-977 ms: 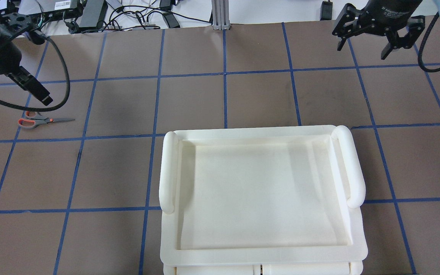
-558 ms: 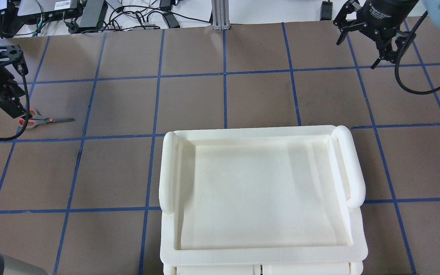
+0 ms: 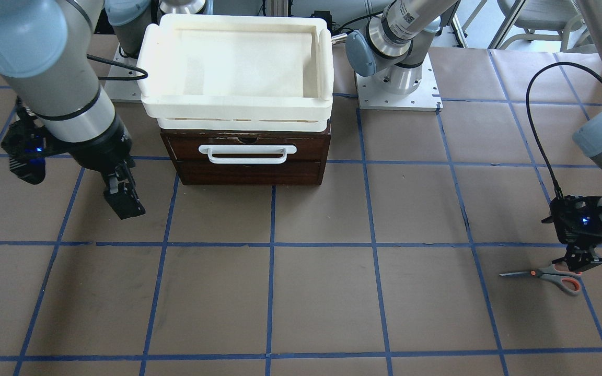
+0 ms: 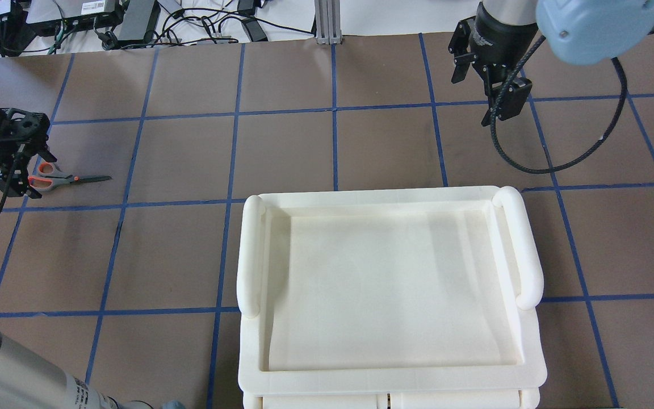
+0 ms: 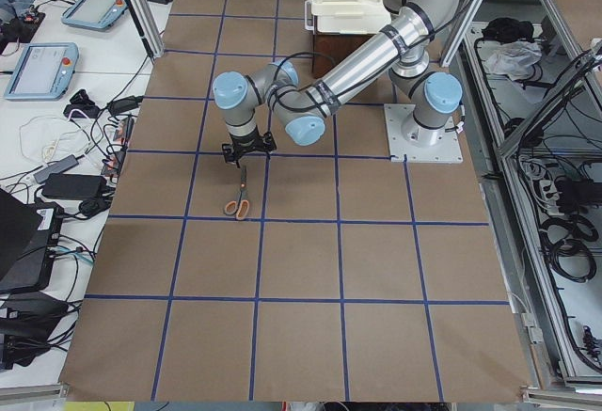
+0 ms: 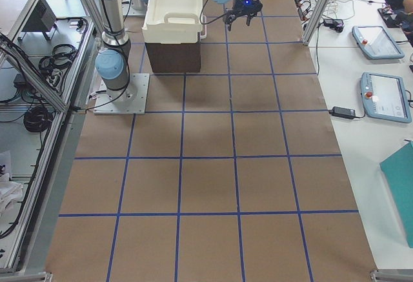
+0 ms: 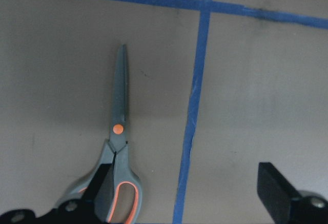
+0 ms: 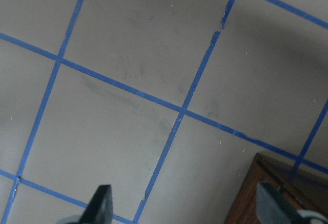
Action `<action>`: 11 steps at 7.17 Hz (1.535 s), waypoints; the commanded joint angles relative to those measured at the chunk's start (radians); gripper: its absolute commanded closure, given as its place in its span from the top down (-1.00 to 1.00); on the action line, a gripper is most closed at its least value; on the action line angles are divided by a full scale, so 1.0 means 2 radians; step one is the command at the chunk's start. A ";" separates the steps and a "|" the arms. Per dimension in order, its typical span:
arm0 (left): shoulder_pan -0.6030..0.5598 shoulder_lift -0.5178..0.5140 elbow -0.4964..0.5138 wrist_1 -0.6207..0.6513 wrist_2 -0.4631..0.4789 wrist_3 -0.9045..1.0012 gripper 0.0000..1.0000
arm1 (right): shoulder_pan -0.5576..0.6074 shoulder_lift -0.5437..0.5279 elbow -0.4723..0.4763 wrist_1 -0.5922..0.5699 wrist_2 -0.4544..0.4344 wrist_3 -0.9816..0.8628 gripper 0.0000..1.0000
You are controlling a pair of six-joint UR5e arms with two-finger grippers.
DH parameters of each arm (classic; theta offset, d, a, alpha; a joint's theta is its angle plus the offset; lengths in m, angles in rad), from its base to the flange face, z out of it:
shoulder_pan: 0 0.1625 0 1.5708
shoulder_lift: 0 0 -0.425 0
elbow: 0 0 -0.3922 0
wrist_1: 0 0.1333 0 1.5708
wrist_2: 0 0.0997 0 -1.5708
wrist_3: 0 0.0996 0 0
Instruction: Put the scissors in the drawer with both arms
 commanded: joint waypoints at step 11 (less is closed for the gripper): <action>0.004 -0.072 0.004 0.105 -0.020 0.066 0.80 | 0.100 0.096 0.000 0.031 0.050 0.239 1.00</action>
